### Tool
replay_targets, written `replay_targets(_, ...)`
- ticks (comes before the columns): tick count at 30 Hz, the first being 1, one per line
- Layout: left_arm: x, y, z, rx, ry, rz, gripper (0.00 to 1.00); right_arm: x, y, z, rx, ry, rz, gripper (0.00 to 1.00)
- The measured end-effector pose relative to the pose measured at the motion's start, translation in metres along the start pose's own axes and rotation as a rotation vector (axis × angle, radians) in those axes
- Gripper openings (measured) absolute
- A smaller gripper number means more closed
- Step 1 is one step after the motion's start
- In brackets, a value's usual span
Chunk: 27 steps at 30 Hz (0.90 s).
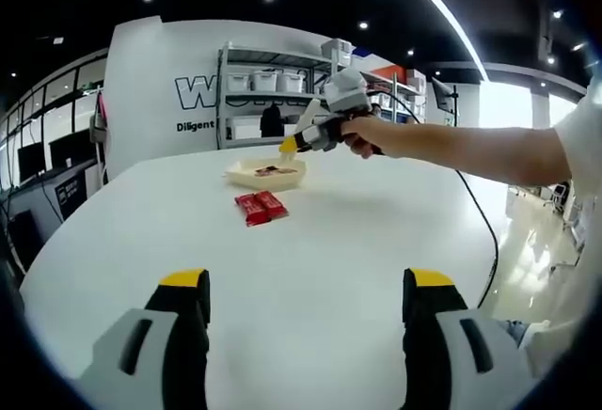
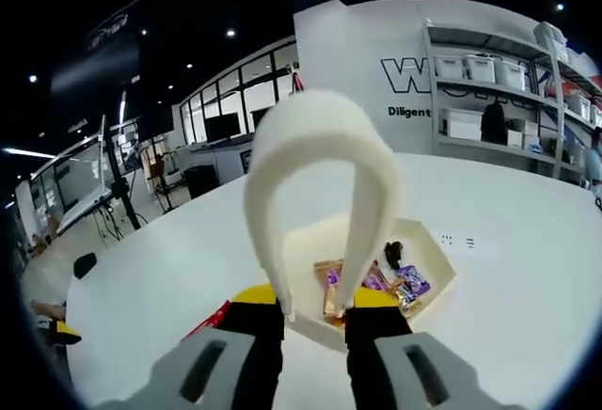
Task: Place the target food into the container with the food tongs after gripping and lifting it, then release it inside without dropping or visibly crushing the food.
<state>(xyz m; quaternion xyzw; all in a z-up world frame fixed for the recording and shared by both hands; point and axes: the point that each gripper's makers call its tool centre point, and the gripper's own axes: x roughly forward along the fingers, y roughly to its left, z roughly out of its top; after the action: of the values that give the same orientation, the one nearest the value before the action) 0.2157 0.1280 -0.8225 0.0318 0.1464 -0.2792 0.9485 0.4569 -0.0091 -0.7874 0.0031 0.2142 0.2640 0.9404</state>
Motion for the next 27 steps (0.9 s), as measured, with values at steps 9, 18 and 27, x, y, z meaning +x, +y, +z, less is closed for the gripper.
replay_targets(9,-0.004,-0.004,0.002,0.004,-0.008,-0.003,0.83,-0.003,-0.001,0.002,0.002,-0.005,0.005,0.18)
replay_targets(18,-0.008,-0.008,0.002,0.007,-0.010,-0.005,0.83,-0.003,-0.008,0.001,0.007,-0.005,0.007,0.18)
replay_targets(27,-0.011,-0.015,0.005,0.015,-0.015,-0.014,0.83,-0.006,-0.010,-0.001,-0.012,-0.003,0.007,0.18)
